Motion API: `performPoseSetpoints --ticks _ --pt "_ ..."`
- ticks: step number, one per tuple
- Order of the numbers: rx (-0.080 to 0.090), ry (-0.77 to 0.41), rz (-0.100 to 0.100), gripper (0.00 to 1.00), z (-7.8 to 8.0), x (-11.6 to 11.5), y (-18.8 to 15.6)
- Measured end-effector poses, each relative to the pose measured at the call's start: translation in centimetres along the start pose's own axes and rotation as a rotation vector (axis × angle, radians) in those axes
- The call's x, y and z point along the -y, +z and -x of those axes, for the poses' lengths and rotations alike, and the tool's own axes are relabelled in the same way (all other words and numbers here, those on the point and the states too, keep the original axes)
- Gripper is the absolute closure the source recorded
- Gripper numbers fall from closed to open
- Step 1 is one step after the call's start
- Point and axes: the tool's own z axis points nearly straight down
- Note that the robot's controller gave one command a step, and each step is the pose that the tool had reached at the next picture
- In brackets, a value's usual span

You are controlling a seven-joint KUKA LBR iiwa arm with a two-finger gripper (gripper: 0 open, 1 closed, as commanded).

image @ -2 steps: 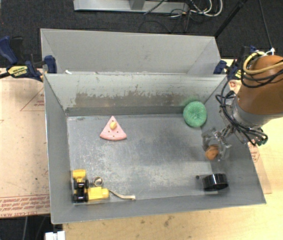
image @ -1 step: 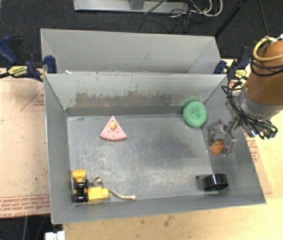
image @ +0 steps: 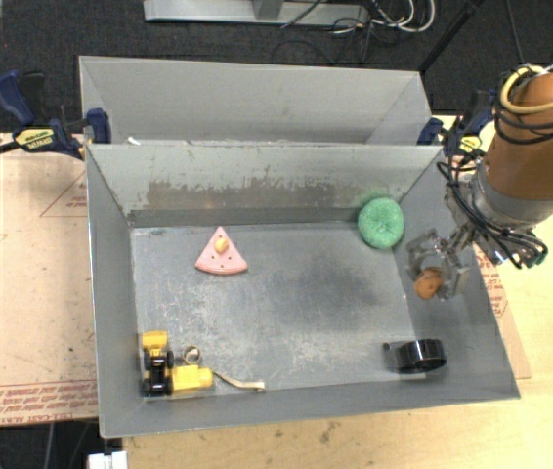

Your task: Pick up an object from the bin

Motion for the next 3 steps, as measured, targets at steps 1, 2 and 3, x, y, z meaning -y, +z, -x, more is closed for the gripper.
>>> performPoseSetpoints --ticks 1,2,3 --pt "0.000 -0.237 -0.001 0.00 -1.9 -1.6 2.1" --pt "-0.002 -0.258 0.001 0.00 -2.2 -2.2 3.0" --pt "0.001 -0.223 -0.001 0.00 -1.0 -0.6 6.1"
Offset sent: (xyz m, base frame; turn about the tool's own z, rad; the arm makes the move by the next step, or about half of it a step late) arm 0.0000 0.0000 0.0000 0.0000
